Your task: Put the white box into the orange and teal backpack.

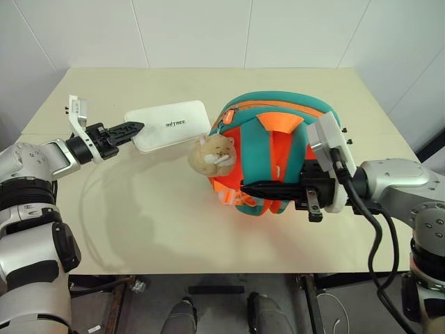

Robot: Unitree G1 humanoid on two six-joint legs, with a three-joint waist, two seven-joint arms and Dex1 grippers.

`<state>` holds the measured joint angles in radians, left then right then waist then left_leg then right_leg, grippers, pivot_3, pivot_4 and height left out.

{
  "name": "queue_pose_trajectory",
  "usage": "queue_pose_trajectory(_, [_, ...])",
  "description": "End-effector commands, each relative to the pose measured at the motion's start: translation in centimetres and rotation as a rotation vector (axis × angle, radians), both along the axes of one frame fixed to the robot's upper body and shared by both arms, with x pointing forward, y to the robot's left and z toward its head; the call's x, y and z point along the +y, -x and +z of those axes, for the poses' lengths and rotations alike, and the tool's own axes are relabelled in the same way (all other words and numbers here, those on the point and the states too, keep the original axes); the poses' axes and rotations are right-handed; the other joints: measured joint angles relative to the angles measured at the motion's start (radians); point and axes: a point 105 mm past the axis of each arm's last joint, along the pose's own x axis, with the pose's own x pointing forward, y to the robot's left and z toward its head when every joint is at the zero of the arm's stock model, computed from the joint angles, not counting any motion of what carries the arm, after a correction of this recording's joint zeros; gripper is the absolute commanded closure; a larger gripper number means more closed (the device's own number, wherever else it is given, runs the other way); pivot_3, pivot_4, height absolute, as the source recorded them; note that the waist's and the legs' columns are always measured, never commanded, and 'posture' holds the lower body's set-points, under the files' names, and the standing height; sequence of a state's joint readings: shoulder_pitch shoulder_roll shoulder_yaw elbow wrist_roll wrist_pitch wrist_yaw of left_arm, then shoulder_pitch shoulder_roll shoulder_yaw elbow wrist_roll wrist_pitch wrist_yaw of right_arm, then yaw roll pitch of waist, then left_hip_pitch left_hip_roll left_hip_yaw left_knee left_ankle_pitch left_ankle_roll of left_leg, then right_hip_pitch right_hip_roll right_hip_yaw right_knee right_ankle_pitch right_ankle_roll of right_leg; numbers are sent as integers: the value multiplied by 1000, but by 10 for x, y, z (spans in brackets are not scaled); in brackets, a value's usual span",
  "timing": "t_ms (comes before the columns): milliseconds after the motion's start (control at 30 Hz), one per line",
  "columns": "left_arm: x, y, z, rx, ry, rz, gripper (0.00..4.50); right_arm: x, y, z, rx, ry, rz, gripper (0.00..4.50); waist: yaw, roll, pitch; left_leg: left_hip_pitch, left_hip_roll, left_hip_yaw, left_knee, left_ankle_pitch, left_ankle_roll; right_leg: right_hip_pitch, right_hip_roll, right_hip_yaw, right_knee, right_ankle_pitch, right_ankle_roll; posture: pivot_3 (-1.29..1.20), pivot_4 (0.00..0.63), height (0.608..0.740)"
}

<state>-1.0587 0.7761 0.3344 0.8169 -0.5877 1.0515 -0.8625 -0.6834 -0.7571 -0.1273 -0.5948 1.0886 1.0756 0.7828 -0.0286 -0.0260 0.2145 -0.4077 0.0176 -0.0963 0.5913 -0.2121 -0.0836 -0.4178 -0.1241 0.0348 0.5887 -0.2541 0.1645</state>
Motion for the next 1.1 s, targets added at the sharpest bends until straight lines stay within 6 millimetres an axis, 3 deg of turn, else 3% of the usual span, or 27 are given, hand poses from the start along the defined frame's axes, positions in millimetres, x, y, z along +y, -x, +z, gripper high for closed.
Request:
queue_pose_trajectory(33, [7, 3, 24, -94, -18, 1, 3274, -3, 19, 13, -75, -22, 83, 4500, -1, 0, 0, 0, 0, 0, 0, 0, 0, 0, 0, 0, 0, 0, 0, 0, 150, 740])
queue_pose_trajectory(233, [7, 4, 26, -132, -68, -32, 3274, -6, 26, 32, -81, -104, 136, 4500, 1, 0, 0, 0, 0, 0, 0, 0, 0, 0, 0, 0, 0, 0, 0, 0, 150, 740])
queue_pose_trajectory(333, [6, 7, 33, -240, -123, -61, 3274, -9, 21, 19, -71, -68, 113, 4500, 1, 0, 0, 0, 0, 0, 0, 0, 0, 0, 0, 0, 0, 0, -1, 0, 150, 740])
queue_pose_trajectory(467, [5, 29, 55, -507, -134, -168, 3274, -14, 9, 10, -43, -74, 55, 4500, 0, 0, 0, 0, 0, 0, 0, 0, 0, 0, 0, 0, 0, 0, -1, 0, 150, 740])
queue_pose_trajectory(567, [8, 40, 68, -694, -105, -172, 3274, -18, 6, 6, -29, -72, 35, 4500, 1, -1, 0, 0, 0, 0, 0, 0, 0, 0, 0, 0, 1, -1, -1, 0, 150, 740])
queue_pose_trajectory(733, [14, 61, 79, -864, -37, -241, 3274, -24, -1, -3, -3, -65, -4, 4500, 2, -1, 0, 0, 0, 0, 3, 0, 0, 0, 0, 0, 1, -1, -1, 0, 150, 740])
queue_pose_trajectory(900, [16, 79, 76, -913, -21, -362, 3274, -27, -5, -6, 7, -60, -20, 4500, 1, -1, 0, 0, 0, 0, 4, 0, 0, 1, 0, 0, 2, -1, -1, 0, 150, 740])
queue_pose_trajectory(1100, [6, 86, 67, -872, -78, -482, 3275, -29, -9, -10, 10, -51, -31, 4500, 1, -1, 0, 0, 0, 0, 4, 0, 0, 1, 0, 0, 3, -1, -1, 0, 150, 740])
